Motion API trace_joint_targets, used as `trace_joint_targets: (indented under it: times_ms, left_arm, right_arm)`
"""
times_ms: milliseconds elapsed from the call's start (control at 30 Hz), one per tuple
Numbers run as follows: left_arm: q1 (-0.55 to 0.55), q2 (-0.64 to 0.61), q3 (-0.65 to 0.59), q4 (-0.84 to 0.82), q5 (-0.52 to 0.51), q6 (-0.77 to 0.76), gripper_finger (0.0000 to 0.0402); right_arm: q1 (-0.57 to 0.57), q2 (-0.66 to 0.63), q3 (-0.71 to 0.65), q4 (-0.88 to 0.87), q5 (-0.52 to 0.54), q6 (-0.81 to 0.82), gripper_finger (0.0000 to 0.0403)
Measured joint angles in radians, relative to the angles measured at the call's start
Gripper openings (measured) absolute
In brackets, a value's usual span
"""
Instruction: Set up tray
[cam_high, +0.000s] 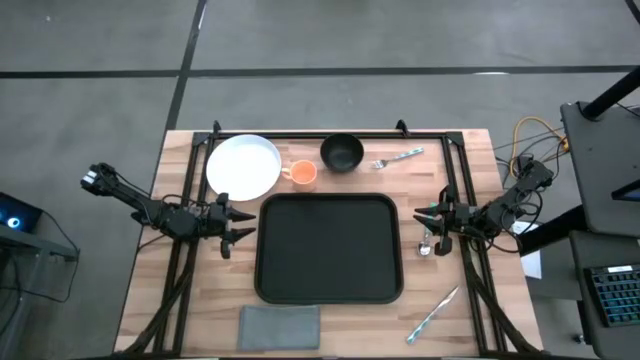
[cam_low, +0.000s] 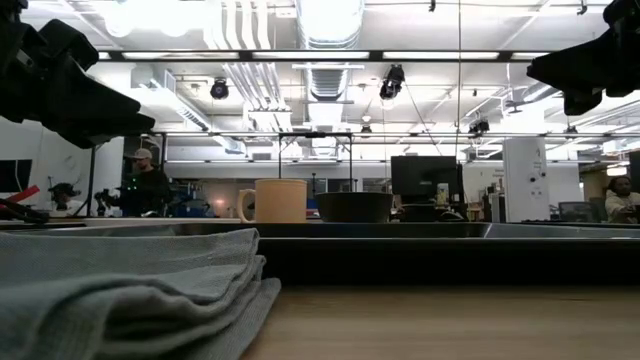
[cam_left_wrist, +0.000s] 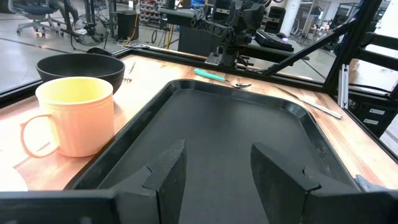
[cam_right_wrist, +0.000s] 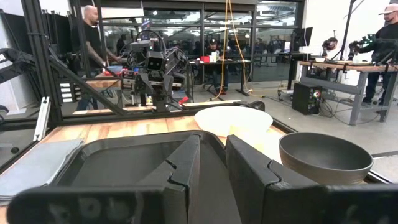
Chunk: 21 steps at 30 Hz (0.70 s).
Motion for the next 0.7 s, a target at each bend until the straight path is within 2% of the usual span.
trace_joint_targets:
  times_ms: [467, 567, 700]
  left_arm:
    - [0.0, 0.0, 0.0, 0.015, -0.026, 0.006, 0.0159]
    - [0.001, 0.002, 0.0, 0.017, -0.086, 0.045, 0.0159]
    - [0.002, 0.004, 0.0, 0.021, -0.112, -0.008, 0.0159]
  right_arm:
    - [0.0, 0.0, 0.0, 0.0, 0.0, 0.0, 0.0068]
    - [0.0, 0.0, 0.0, 0.0, 0.0, 0.0, 0.0068]
    - [0.0, 0.0, 0.0, 0.0, 0.0, 0.0, 0.0068]
